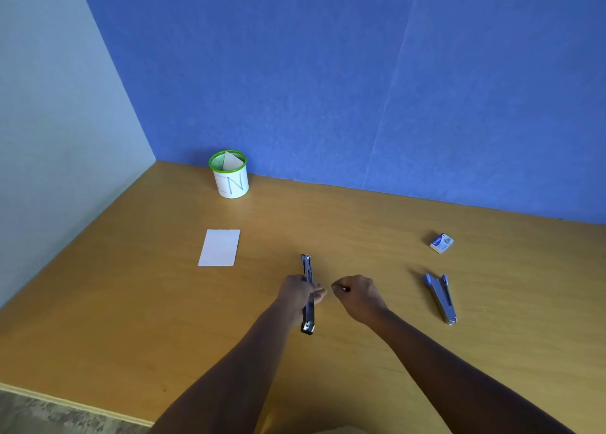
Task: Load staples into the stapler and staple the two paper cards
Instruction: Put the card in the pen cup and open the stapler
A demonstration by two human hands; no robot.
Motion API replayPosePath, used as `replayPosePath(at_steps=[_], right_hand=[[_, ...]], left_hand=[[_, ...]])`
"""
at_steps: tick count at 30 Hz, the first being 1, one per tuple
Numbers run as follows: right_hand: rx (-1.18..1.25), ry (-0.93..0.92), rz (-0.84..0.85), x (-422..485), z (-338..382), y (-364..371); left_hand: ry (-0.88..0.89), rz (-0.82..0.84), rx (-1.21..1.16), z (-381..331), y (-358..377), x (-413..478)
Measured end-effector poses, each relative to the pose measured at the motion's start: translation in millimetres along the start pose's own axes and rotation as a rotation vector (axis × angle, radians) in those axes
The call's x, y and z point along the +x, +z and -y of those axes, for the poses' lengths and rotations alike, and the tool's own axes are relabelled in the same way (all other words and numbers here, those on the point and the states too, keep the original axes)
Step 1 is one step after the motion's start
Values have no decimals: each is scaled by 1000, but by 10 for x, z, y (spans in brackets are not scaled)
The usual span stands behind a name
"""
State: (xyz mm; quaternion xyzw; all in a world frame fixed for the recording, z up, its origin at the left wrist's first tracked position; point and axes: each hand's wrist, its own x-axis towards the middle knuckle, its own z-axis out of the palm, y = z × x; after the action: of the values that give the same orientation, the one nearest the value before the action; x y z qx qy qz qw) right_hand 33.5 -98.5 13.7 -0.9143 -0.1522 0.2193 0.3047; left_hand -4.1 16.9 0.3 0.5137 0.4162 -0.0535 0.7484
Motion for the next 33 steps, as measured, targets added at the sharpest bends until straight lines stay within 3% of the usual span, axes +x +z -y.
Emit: replayPosePath(at_steps=[8,19,24,28,33], right_hand=[[253,267,128,177,1,-24],[308,274,29,405,192,68],[335,295,-4,550,278,55],[319,299,3,690,373,60],[213,243,48,868,606,102]], left_hand=[[267,-131,427,1,-217,194],[394,-172,694,-56,-268,390],[405,-210,944,-155,-303,408],[406,-195,950,-199,-388,525],[487,-288,1044,-348,-581,684]])
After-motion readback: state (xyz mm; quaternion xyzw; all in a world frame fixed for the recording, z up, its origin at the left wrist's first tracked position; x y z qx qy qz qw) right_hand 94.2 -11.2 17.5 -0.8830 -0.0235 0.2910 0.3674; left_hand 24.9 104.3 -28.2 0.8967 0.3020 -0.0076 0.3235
